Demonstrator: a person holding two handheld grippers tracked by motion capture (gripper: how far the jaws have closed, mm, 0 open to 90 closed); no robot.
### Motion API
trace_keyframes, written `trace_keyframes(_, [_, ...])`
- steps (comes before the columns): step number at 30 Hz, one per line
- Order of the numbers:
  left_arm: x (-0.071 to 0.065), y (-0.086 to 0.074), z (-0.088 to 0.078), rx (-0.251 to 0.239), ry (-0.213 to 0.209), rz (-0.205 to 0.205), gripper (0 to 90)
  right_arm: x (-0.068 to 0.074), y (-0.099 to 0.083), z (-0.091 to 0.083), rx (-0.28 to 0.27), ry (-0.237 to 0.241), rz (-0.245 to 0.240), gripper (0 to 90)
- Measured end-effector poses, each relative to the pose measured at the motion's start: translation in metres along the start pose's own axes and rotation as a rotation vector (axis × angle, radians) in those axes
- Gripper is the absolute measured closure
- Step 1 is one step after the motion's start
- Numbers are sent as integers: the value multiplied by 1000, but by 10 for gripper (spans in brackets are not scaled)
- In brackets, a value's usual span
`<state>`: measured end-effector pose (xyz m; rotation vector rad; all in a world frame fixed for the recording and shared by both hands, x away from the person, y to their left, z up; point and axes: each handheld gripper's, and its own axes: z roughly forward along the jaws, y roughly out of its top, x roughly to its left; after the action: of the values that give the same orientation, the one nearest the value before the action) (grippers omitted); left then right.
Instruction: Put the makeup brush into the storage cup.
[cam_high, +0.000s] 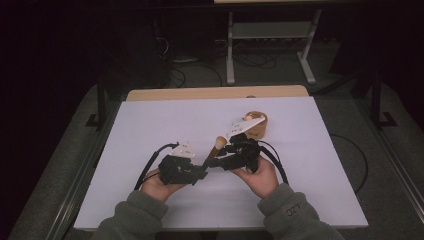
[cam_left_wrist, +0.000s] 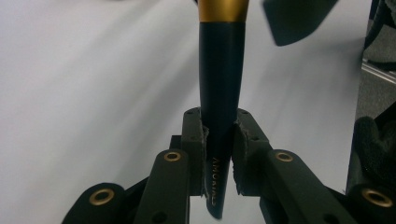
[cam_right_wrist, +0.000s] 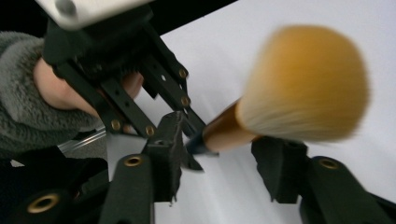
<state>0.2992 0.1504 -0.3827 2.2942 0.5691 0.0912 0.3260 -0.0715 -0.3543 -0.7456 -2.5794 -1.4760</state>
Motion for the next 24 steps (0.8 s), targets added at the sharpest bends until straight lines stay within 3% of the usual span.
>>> trace_keyframes(4, [-3,1,3,-9,-4,5,767,0,0,-1,-9,19,-5,673])
trace_keyframes(13, [-3,2,2,-7,-5,16,751,-1,1,-3,6,54,-3,703])
trace_keyframes(14, [-3,2,-1,-9,4,19,696,-1,1,-4,17,41,-11,704])
trace_keyframes(24, [-5,-4,-13,-28,37,28,654,-6,2,-15,51,-6,-29,706])
